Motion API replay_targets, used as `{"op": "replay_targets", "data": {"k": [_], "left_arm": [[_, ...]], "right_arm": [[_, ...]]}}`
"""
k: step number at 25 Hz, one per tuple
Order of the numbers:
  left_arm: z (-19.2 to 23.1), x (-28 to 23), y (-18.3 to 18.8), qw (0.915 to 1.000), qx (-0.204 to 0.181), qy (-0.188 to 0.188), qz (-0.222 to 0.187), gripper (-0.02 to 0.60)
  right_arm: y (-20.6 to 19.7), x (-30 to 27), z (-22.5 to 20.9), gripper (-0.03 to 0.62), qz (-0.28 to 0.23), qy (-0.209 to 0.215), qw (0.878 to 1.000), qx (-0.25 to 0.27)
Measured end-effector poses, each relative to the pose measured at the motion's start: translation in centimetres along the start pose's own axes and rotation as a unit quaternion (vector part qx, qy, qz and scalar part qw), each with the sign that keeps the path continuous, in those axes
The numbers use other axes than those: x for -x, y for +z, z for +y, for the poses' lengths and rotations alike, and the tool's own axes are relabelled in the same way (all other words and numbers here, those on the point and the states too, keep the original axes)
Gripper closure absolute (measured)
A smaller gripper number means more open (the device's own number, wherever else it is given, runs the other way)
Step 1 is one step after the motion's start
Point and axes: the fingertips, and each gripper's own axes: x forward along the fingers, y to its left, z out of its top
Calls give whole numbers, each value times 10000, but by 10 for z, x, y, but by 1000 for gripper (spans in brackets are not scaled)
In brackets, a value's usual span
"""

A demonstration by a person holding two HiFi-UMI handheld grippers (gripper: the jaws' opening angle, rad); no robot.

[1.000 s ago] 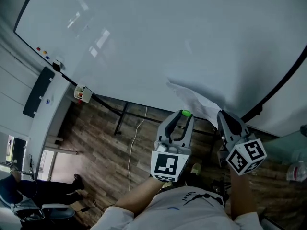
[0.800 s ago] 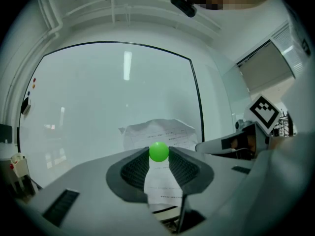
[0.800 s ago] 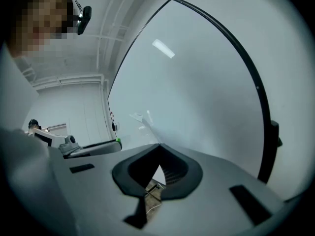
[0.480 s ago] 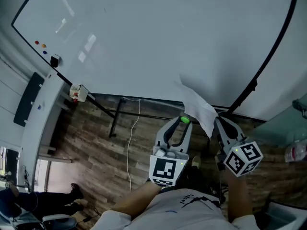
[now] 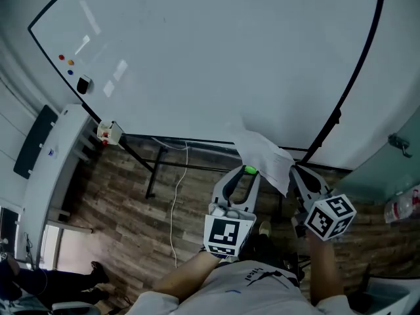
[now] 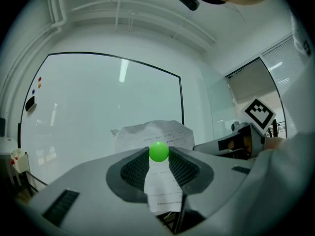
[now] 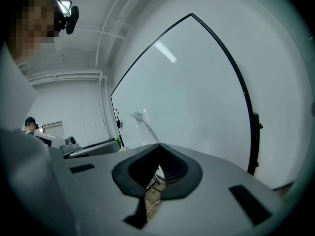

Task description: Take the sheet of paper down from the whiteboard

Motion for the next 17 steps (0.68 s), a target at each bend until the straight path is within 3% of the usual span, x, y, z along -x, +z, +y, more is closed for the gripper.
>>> {"op": "replay_targets", "data": {"k": [17], "left_arm": [[24,23,14,9996,-45,256,-104,449]], "right_arm": [[6,-10,32,580,-18,280,9996,63]]}}
